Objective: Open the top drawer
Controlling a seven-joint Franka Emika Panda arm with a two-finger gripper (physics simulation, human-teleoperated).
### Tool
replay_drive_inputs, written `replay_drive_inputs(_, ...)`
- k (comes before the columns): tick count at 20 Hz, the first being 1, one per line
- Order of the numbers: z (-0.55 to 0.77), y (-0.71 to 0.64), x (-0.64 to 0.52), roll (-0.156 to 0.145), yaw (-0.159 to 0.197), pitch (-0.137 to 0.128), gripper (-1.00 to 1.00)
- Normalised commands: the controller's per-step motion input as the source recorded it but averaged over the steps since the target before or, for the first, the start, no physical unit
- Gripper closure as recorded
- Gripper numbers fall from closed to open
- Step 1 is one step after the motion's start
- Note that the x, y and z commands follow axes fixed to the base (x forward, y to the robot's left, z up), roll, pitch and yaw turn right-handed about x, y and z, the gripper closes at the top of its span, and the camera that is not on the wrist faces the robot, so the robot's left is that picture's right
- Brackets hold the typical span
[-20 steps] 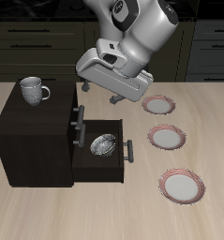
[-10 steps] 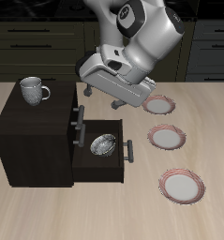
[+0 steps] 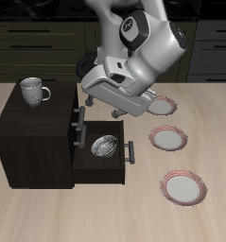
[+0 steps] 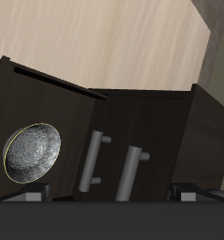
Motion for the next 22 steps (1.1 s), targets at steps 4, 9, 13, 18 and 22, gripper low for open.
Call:
replay_drive_inputs(4,-0.22,0.04,0.00,0.007,-0.005,0.037,-1.00)
replay_drive_inputs(9,-0.12,-0.08,-0.10,-0.012,-0.061,0.045,-1.00)
replay_drive_inputs(13,-0.12,-0.46,-0.07,-0.080,-0.047,0.043,-1.00)
replay_drive_inputs(18,-0.12,-0.28,0.10,-0.032,-0.016,0.027,-1.00)
replay_drive_inputs(22,-0.13,-0.15,-0.04,-0.035,-0.001,0.008,-1.00)
